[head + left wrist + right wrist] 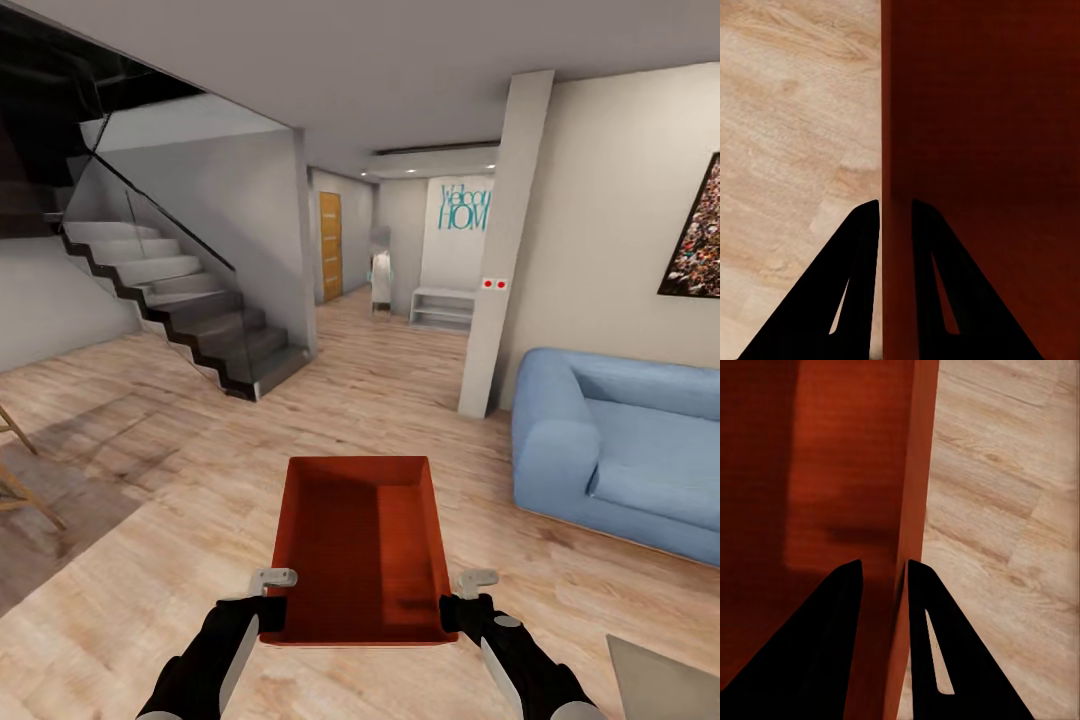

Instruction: Move the two storage containers from the living room to the garage. In the garage, place one container on the floor and stack the other container on top of it (either order is fine).

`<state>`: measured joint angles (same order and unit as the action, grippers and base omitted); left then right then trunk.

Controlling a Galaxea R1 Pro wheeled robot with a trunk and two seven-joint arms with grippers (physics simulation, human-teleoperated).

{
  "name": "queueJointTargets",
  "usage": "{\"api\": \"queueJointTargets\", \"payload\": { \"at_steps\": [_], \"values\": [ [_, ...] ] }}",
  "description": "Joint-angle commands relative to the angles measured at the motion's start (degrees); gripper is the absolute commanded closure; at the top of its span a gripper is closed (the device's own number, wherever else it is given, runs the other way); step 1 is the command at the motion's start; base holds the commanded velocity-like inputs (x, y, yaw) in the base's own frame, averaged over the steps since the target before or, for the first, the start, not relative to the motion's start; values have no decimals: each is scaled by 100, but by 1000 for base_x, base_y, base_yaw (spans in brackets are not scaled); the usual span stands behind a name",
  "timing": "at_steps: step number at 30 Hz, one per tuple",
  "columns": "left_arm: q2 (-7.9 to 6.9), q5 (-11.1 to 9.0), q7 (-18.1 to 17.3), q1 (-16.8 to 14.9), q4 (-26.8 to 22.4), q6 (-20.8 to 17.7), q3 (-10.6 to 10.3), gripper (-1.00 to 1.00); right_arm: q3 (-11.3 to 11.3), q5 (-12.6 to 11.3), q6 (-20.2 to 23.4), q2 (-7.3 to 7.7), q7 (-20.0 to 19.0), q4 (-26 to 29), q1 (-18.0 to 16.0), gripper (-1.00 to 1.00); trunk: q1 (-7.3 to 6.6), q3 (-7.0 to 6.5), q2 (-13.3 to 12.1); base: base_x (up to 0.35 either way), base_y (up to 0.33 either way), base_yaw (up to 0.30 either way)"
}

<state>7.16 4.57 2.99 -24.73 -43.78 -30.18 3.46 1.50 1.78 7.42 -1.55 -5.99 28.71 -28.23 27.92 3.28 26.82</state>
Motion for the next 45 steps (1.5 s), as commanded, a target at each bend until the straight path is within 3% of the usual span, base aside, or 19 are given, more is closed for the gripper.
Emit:
{"api": "queueJointTargets", "payload": {
  "at_steps": [1, 45],
  "values": [
    [-92, 255, 35, 0, 1, -41, 23, 100, -9, 33, -55, 6, 10, 29, -8, 100, 6, 12, 11, 327, 5, -13],
    [-92, 255, 35, 4, 1, -39, 23, 100, -10, 36, -54, 6, 11, 29, -8, 100, 6, 12, 11, 327, 78, 0]
  ]
}}
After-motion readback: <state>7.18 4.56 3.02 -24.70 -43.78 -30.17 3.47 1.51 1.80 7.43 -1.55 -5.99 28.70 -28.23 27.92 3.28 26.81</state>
